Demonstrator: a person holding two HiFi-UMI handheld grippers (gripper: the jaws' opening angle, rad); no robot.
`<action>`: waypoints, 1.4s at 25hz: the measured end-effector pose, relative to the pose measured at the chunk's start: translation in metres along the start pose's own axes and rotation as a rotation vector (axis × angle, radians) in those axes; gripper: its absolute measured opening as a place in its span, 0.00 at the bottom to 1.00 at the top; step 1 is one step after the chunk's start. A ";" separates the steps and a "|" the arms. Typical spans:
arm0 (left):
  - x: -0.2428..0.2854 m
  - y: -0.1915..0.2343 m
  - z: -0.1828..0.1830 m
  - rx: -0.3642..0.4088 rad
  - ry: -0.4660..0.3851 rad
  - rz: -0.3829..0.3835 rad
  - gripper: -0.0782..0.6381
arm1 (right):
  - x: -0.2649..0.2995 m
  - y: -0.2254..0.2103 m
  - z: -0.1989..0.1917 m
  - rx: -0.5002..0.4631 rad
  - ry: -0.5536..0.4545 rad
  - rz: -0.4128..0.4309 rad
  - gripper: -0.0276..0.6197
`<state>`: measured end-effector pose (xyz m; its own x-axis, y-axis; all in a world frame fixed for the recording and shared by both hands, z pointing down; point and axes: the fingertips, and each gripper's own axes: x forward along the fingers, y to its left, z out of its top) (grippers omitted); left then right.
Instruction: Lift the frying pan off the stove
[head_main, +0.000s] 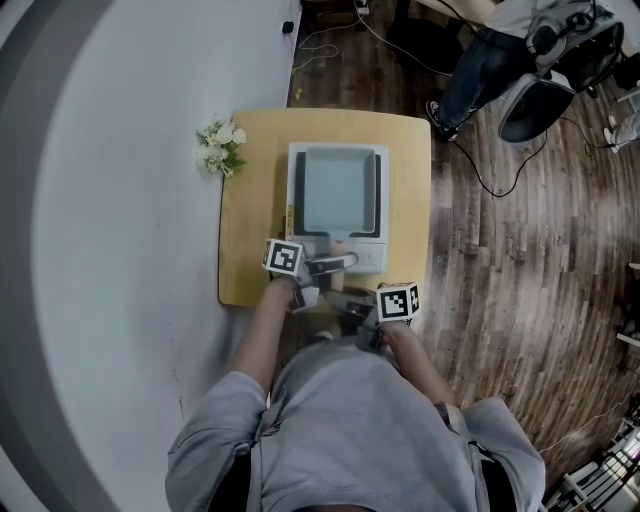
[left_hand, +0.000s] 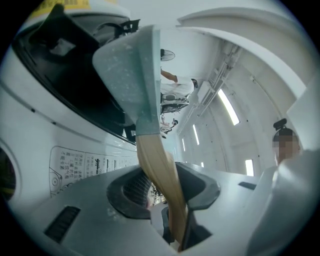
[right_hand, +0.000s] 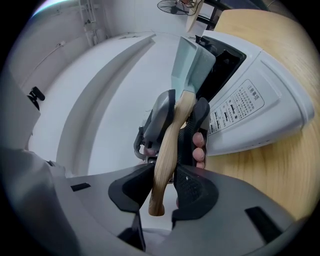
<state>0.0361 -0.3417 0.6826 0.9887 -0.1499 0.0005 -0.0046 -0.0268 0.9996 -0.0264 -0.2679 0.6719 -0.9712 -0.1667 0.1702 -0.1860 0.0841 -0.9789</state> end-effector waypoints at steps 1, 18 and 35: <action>0.001 -0.001 -0.001 0.018 0.006 0.019 0.31 | -0.001 -0.001 -0.001 0.000 -0.002 -0.002 0.22; -0.021 -0.038 -0.039 0.278 -0.011 0.149 0.28 | 0.000 0.028 -0.047 -0.142 0.012 0.066 0.19; -0.050 -0.088 -0.146 0.493 0.045 0.163 0.28 | -0.005 0.071 -0.150 -0.420 -0.022 0.059 0.21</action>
<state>0.0094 -0.1874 0.5988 0.9747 -0.1486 0.1670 -0.2182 -0.4708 0.8548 -0.0573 -0.1133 0.6185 -0.9795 -0.1703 0.1078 -0.1787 0.4869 -0.8550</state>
